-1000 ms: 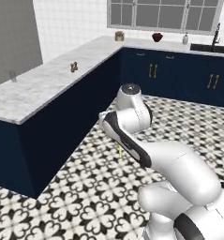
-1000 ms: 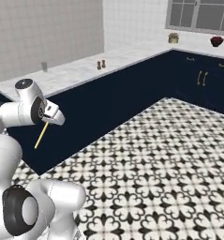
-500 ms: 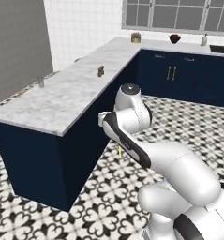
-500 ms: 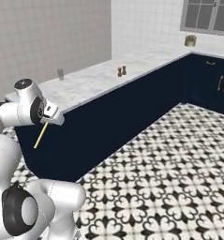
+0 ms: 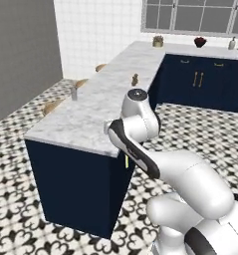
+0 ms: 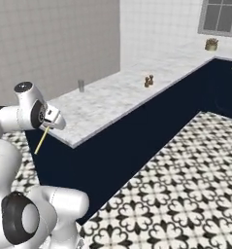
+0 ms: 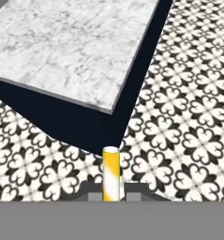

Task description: Take a straw from the drawer in front and place it inside the glass cup on the dining counter.

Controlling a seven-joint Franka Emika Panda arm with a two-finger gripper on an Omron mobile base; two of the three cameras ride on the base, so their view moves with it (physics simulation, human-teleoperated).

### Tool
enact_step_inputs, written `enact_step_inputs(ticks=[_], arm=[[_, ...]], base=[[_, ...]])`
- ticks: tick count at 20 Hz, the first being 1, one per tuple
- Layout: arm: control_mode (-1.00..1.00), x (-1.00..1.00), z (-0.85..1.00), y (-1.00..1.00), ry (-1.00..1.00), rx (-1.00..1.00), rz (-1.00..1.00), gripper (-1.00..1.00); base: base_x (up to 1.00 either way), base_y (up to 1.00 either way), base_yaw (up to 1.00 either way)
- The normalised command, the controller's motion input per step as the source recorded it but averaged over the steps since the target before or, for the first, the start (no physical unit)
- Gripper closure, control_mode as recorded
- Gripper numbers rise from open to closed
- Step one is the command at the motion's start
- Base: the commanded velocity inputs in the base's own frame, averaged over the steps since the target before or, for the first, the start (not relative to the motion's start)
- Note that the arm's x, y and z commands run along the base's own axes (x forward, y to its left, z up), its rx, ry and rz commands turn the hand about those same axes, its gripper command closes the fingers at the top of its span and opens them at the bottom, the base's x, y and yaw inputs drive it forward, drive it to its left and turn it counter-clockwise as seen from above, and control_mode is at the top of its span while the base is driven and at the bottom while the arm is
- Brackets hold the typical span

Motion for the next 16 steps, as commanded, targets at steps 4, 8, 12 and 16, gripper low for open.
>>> enact_step_inputs(ticks=[4, 8, 12, 16], arm=[[1.0, 0.0, 0.0, 0.0, 0.0, 0.0, 0.0, 1.0], [1.0, 0.0, 0.0, 0.0, 0.0, 0.0, 0.0, 1.0], [1.0, 0.0, 0.0, 0.0, 0.0, 0.0, 0.0, 1.0], [1.0, 0.0, 0.0, 0.0, 0.0, 0.0, 0.0, 1.0]], base=[[0.0, 1.0, -0.37], [0.0, 1.0, -0.45], [0.0, 1.0, -0.47], [-0.03, 1.0, -0.44]])
